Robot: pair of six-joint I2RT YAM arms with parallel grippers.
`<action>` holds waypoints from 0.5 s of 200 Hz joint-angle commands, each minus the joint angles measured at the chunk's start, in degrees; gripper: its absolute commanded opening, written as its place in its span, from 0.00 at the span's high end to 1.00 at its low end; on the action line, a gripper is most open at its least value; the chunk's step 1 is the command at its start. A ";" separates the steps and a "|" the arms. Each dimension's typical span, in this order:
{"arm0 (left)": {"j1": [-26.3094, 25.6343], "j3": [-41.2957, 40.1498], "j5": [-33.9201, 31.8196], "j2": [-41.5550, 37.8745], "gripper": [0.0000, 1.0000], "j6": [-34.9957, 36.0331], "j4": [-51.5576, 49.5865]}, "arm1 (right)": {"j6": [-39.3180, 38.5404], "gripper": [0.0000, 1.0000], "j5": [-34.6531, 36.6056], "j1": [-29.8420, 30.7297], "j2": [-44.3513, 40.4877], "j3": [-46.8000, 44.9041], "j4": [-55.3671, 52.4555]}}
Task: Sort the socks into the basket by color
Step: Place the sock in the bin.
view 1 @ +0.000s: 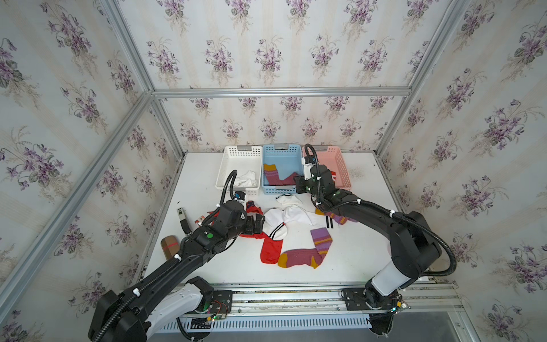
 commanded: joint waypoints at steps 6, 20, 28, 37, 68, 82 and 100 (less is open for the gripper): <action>-0.39 -0.85 2.54 -0.11 0.01 -0.66 2.48 | 2.29 0.77 2.36 -0.08 -4.15 -5.42 2.60; -1.10 -1.56 2.60 -0.06 0.01 -1.80 2.40 | 2.71 0.77 2.74 -0.10 -5.75 -7.93 2.58; -1.71 -2.22 2.52 -0.15 0.02 -2.49 2.61 | 2.97 0.77 2.79 -0.08 -6.47 -9.02 2.60; -2.67 -3.04 2.12 -0.31 0.04 -3.38 2.92 | 3.26 0.77 3.00 -0.05 -7.20 -10.37 2.64; -6.91 -6.01 0.55 -0.29 0.10 -7.32 4.45 | 3.36 0.77 4.54 -0.07 -8.27 -12.65 1.89; -10.12 -7.23 -0.86 0.14 0.12 -9.01 5.24 | 3.28 0.77 4.85 -0.30 -8.04 -13.11 1.87; -14.23 -8.82 -2.74 0.93 0.15 -11.43 6.62 | 3.19 0.78 4.99 -0.43 -7.36 -12.73 1.22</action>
